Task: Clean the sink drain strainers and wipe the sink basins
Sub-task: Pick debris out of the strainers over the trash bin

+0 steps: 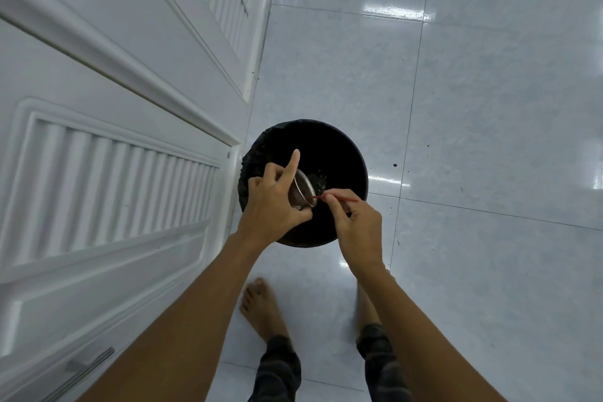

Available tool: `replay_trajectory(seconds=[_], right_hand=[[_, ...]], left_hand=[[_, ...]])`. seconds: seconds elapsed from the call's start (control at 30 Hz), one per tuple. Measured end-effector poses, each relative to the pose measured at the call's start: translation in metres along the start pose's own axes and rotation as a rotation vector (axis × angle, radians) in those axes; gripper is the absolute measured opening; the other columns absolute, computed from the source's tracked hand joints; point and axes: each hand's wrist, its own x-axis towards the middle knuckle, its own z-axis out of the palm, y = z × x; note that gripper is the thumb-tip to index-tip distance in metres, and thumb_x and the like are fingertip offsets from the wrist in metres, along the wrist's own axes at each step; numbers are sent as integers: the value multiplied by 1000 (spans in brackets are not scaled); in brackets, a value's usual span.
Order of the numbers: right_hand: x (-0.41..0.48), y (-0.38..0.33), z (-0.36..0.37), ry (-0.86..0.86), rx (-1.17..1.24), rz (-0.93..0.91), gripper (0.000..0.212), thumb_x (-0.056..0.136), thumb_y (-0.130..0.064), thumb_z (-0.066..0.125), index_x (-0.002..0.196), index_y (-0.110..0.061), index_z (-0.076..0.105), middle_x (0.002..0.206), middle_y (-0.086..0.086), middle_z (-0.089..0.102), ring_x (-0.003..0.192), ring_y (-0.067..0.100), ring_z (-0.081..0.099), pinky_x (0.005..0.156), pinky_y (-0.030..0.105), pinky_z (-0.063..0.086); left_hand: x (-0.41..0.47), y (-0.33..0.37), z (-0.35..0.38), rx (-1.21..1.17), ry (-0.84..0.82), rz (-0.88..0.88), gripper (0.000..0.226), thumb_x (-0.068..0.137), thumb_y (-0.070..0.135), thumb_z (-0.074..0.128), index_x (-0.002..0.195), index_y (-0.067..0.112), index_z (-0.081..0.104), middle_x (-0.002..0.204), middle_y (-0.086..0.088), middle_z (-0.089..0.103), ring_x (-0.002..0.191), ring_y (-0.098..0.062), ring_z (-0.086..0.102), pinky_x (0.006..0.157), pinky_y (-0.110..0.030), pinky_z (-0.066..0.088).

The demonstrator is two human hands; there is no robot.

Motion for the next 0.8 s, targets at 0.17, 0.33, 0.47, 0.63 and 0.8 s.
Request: replay_trajectory(seconds=[0.17,0.33,0.47,0.63,0.8], right_hand=[[-6,1,4,-9,114,55,19,101,-27,60,111,-19,75,103,-11,74,98,3,68,86,27,61],[2,0,3,95,93,160,20,102,-26,60,112,-18,75,102,-7,74,97,6,67,92,31,59],[5,1,2,46,166,224,22,102,-30,59,111,-18,75,102,-3,76,102,9,68,94,31,58],[8,4,1,43,138,274,22,102,-30,59,103,-18,77,101,-1,76,104,13,68,91,25,55],[16,-8,-3,-24,424,375,16,101,-32,60,94,-30,74,96,-5,78,88,5,64,75,25,54]], left_hand=[[6,0,-8,-86,-62,-79,110,72,50,82,160,33,18,121,-3,54,107,-18,54,106,-38,32],[6,0,-16,-119,-85,-64,72,69,48,87,122,23,45,107,6,62,95,-14,61,103,-47,47],[6,-3,-22,-140,-121,-114,65,74,47,86,123,20,53,112,1,66,100,-21,65,98,-49,53],[5,-1,-21,-220,-147,-94,63,74,46,87,123,22,56,112,3,67,99,-16,67,93,-41,58],[4,-5,-18,-288,-131,-72,62,73,41,89,123,25,56,111,9,66,99,-8,65,84,-19,57]])
